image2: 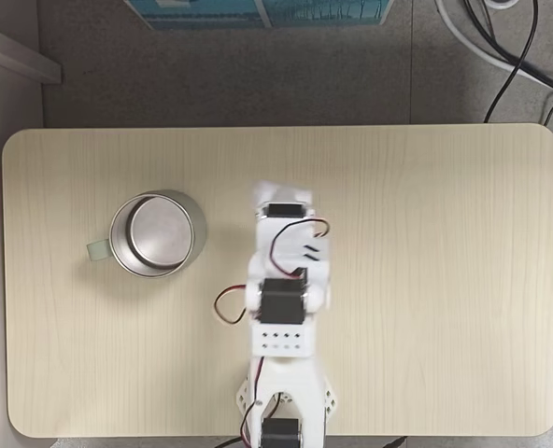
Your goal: Grasp a dressing and put it in the cup.
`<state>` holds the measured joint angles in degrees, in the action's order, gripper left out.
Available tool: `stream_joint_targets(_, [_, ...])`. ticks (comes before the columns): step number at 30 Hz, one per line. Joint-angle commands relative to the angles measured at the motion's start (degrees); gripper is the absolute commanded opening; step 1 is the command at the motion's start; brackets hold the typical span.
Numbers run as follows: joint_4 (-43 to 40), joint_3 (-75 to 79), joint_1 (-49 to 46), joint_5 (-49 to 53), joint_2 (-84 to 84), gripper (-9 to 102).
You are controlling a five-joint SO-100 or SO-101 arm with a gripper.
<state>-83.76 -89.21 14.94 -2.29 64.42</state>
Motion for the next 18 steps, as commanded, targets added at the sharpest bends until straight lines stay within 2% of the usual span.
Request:
stream_joint_targets(1, [1.14,-4.04,5.71,0.35,-0.44,0])
stream_joint_targets(13, [1.85,-7.73,22.94,6.59,8.70,0])
stream_joint_targets(18, [1.67,-7.47,24.87,6.94,11.87,1])
